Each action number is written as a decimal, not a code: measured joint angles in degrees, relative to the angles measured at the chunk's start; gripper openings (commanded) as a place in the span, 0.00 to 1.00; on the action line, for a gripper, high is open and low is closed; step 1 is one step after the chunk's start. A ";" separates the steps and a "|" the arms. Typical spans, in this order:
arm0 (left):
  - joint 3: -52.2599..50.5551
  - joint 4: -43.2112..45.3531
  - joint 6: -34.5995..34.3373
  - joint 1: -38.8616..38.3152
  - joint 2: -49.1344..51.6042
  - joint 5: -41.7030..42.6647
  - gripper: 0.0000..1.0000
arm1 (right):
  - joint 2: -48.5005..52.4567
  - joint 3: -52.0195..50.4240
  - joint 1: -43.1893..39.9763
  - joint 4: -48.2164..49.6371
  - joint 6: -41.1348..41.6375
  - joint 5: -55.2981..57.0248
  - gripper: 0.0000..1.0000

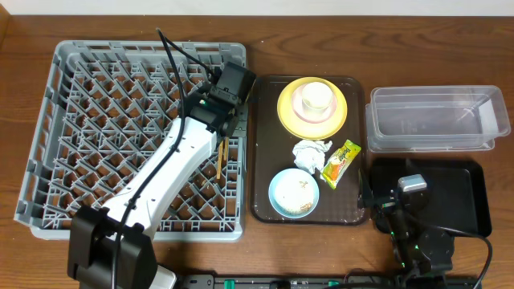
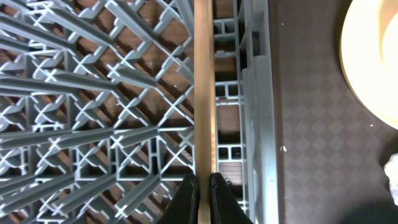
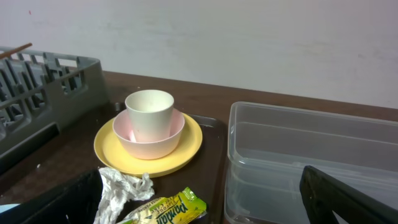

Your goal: Sort waste into correct bins and load items into the dishwasher rack

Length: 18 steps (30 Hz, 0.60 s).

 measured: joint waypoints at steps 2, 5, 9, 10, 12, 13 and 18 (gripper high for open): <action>-0.44 0.22 -0.31 0.00 0.02 0.44 0.07 | 0.00 0.00 0.00 0.00 0.00 0.00 0.99; -0.57 0.31 -2.49 0.00 0.02 0.76 0.08 | 0.00 0.00 0.00 0.00 0.00 0.00 0.99; -0.92 0.70 -5.90 0.00 0.02 0.87 0.12 | 0.00 0.00 0.00 0.00 0.00 0.00 0.99; -1.27 1.01 -6.54 0.00 0.02 0.87 0.13 | 0.00 0.00 0.00 0.00 0.00 0.00 0.99; -2.21 1.79 -7.67 0.00 0.02 0.87 0.15 | 0.00 0.00 0.00 0.00 -0.02 0.00 0.99; -2.54 2.14 -7.93 0.00 0.02 0.90 0.16 | 0.00 0.00 0.00 0.00 0.00 -0.02 0.99; -3.37 2.47 -9.07 0.00 0.07 0.87 0.17 | 0.00 0.00 0.00 0.00 0.00 0.00 0.99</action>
